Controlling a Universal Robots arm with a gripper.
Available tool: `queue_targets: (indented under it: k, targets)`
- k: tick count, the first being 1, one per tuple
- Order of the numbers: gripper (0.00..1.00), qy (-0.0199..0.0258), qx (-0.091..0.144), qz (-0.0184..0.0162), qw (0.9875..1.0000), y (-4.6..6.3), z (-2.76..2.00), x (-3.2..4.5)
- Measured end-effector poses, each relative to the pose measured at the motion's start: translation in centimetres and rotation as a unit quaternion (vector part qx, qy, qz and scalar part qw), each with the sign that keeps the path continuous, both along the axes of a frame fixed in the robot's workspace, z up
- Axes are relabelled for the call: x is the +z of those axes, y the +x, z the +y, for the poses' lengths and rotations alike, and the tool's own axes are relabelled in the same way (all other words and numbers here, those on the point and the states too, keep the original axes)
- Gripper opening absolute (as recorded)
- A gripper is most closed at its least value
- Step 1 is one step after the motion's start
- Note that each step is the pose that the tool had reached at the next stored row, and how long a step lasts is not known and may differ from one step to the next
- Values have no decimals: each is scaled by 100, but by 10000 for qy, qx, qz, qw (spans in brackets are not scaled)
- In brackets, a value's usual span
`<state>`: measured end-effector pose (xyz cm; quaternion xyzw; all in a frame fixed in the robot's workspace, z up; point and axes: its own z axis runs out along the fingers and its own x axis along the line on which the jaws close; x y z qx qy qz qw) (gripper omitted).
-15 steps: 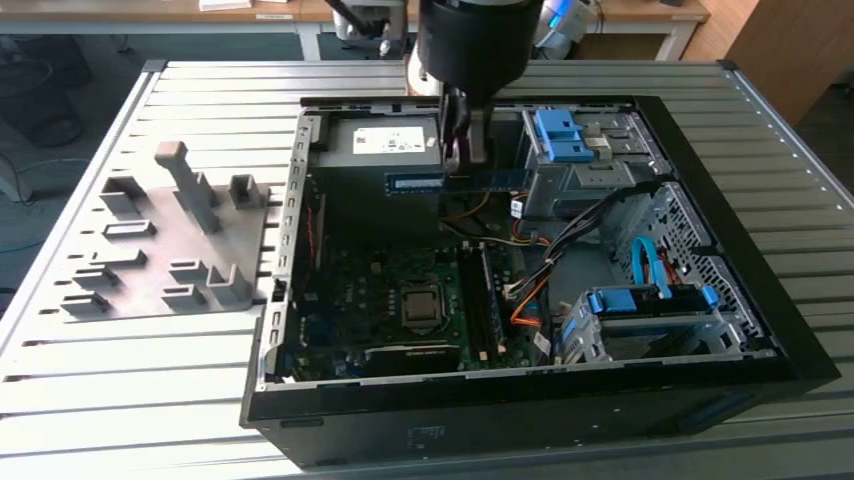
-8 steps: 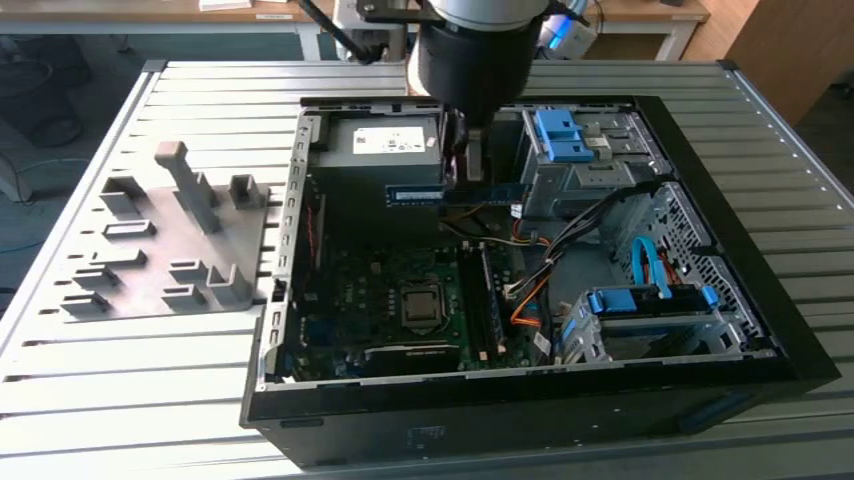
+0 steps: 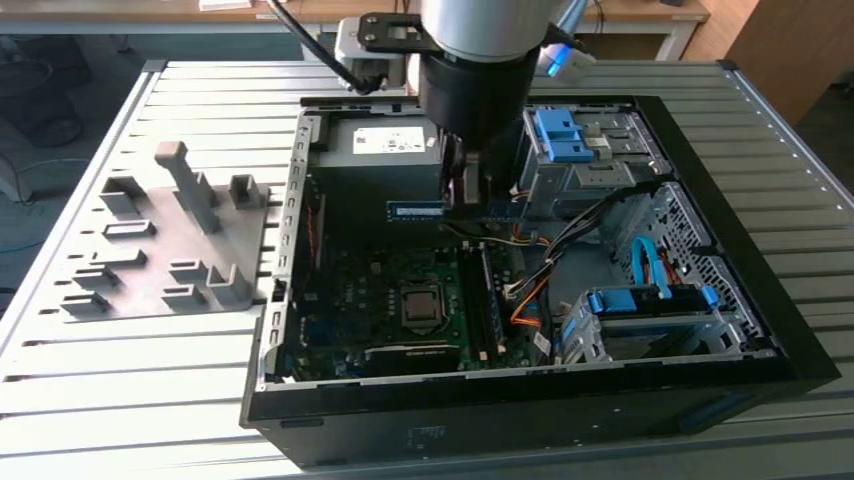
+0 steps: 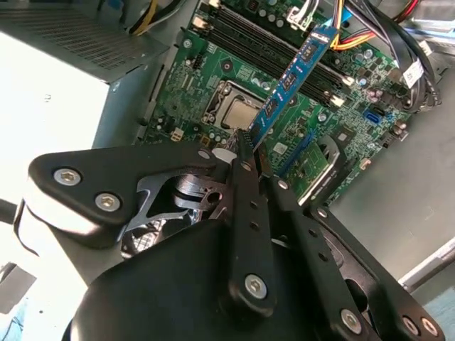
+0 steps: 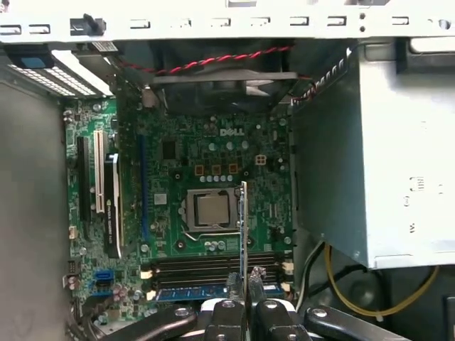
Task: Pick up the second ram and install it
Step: 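Pick up the second ram and move it above second insertion slot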
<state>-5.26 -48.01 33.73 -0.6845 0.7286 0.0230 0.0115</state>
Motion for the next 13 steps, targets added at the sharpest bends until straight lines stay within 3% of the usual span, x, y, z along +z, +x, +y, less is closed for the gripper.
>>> queue_targets:
  k: [5,9,13]
  targets:
    - [14,0,-28,0,10000,1,-32,-90]
    - [14,1,-29,0,10000,0,-114,-165]
    - [14,0,-29,0,10000,0,-125,-193]
